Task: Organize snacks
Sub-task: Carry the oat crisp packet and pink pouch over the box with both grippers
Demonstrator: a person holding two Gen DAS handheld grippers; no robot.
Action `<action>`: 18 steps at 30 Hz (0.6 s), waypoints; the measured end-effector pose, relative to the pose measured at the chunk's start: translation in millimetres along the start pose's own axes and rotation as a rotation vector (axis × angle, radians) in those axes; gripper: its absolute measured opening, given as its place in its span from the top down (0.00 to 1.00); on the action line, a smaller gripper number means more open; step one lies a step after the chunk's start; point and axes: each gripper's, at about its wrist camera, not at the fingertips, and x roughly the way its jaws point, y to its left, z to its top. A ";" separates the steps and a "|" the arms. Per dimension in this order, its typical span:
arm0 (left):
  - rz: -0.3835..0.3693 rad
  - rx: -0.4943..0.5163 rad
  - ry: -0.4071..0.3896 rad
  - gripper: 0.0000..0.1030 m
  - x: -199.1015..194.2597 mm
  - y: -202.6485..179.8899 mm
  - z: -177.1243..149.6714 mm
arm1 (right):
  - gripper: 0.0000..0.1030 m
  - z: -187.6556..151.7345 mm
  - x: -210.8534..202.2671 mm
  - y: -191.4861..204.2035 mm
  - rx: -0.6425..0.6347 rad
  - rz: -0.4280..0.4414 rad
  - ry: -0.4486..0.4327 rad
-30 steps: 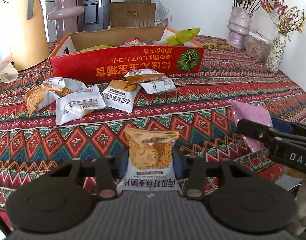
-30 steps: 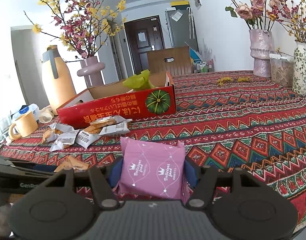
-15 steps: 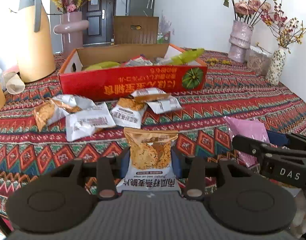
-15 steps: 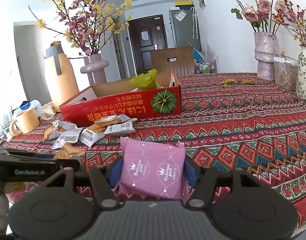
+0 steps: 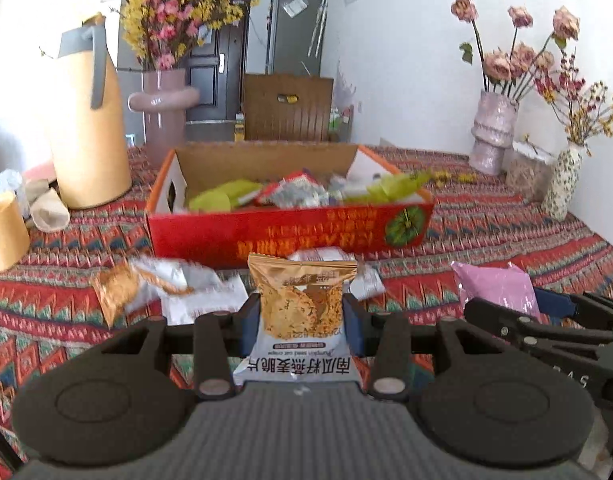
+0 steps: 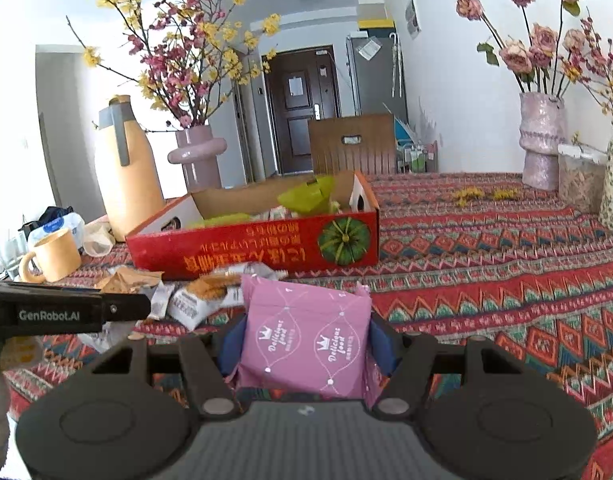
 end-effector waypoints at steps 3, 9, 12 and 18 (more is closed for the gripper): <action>0.007 -0.003 -0.028 0.59 1.0 3.1 11.6 | 0.39 9.6 5.1 4.2 -0.011 0.000 -0.017; 0.025 -0.020 -0.075 0.58 9.8 12.7 36.6 | 0.39 32.7 17.0 12.7 -0.036 0.008 -0.063; 0.038 -0.036 -0.097 0.58 16.5 18.5 51.5 | 0.39 46.2 24.8 17.0 -0.048 0.013 -0.086; 0.067 -0.074 -0.141 0.58 30.8 34.0 79.8 | 0.39 74.6 43.1 25.0 -0.078 0.023 -0.136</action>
